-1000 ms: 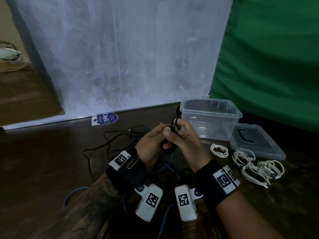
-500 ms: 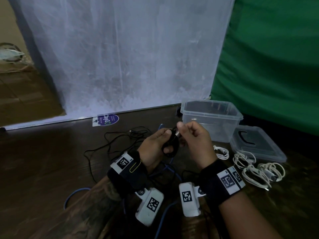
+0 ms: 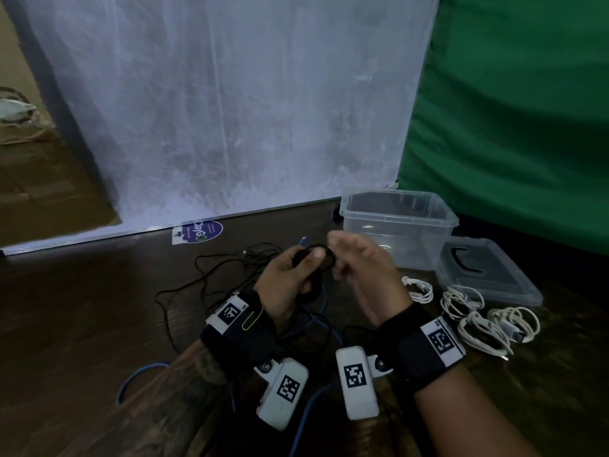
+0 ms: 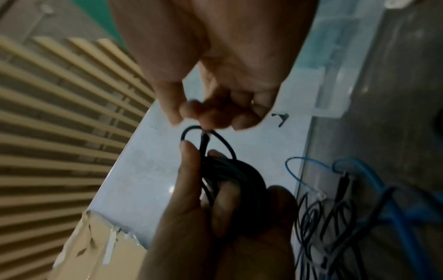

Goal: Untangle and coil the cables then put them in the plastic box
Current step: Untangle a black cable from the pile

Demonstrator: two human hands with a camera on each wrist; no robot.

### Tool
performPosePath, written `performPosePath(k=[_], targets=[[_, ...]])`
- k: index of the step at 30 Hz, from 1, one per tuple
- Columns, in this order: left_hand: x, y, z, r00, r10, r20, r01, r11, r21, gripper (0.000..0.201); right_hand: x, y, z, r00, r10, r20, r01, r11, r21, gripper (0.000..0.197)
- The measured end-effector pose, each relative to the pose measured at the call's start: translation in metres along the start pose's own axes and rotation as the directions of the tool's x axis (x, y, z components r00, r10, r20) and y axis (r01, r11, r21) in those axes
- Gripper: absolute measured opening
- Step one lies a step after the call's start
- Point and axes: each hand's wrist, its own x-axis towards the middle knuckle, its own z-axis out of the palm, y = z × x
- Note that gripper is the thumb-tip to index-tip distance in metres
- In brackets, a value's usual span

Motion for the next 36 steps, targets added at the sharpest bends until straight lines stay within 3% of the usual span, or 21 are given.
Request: performPosePath(k=[3, 5, 8, 11, 13, 16, 18, 21, 26, 28, 32, 36], targets=[[0.001, 0.002, -0.002, 0.996, 0.007, 0.091, -0.002, 0.999, -0.051, 0.05, -0.002, 0.006, 0.001, 0.975, 0.168, 0.142, -0.175, 0.984, 0.035, 0.021], [-0.001, 0.001, 0.0, 0.994, -0.03, 0.107, 0.031, 0.999, -0.007, 0.045, 0.001, 0.005, -0.003, 0.979, 0.152, 0.135, -0.159, 0.986, 0.042, 0.02], [-0.006, 0.003, 0.006, 0.976, -0.199, 0.093, 0.194, 0.979, 0.054, 0.024, 0.009, -0.009, -0.022, 0.998, -0.042, -0.048, 0.04, 0.999, -0.03, 0.016], [-0.007, 0.009, 0.01, 0.916, -0.378, 0.133, 0.381, 0.924, 0.002, 0.021, 0.016, -0.022, -0.048, 0.956, -0.158, -0.246, 0.173, 0.984, 0.039, 0.013], [-0.007, 0.011, 0.012, 0.893, -0.415, 0.178, 0.421, 0.907, 0.004, 0.024, 0.017, -0.024, -0.056, 0.933, -0.201, -0.299, 0.217, 0.976, 0.019, 0.014], [-0.008, 0.012, 0.01, 0.916, -0.363, 0.171, 0.366, 0.931, 0.015, 0.019, 0.02, -0.02, -0.056, 0.925, -0.206, -0.32, 0.219, 0.976, 0.004, 0.013], [-0.008, 0.01, 0.005, 0.945, -0.295, 0.144, 0.296, 0.955, 0.015, 0.015, 0.022, -0.018, -0.058, 0.942, -0.164, -0.294, 0.188, 0.98, 0.058, 0.008], [-0.004, 0.012, -0.005, 0.973, -0.205, 0.102, 0.209, 0.977, -0.033, 0.01, 0.021, -0.015, -0.06, 0.987, -0.078, -0.143, 0.095, 0.988, 0.123, 0.008], [0.002, 0.021, -0.014, 0.973, -0.205, 0.107, 0.219, 0.965, -0.142, 0.027, 0.016, 0.001, -0.044, 0.994, 0.026, 0.102, -0.013, 0.993, -0.121, 0.023], [0.0, 0.023, -0.011, 0.971, -0.205, 0.121, 0.22, 0.967, -0.127, 0.031, 0.014, 0.007, -0.035, 0.989, 0.057, 0.135, -0.035, 0.986, -0.16, 0.02], [-0.003, 0.02, -0.01, 0.97, -0.211, 0.123, 0.225, 0.967, -0.119, 0.031, 0.012, 0.011, -0.027, 0.981, 0.117, 0.154, -0.117, 0.993, -0.008, 0.016], [-0.004, 0.02, -0.01, 0.965, -0.22, 0.143, 0.237, 0.965, -0.116, 0.032, 0.013, 0.016, -0.024, 0.987, 0.103, 0.121, -0.098, 0.994, -0.049, 0.006]])
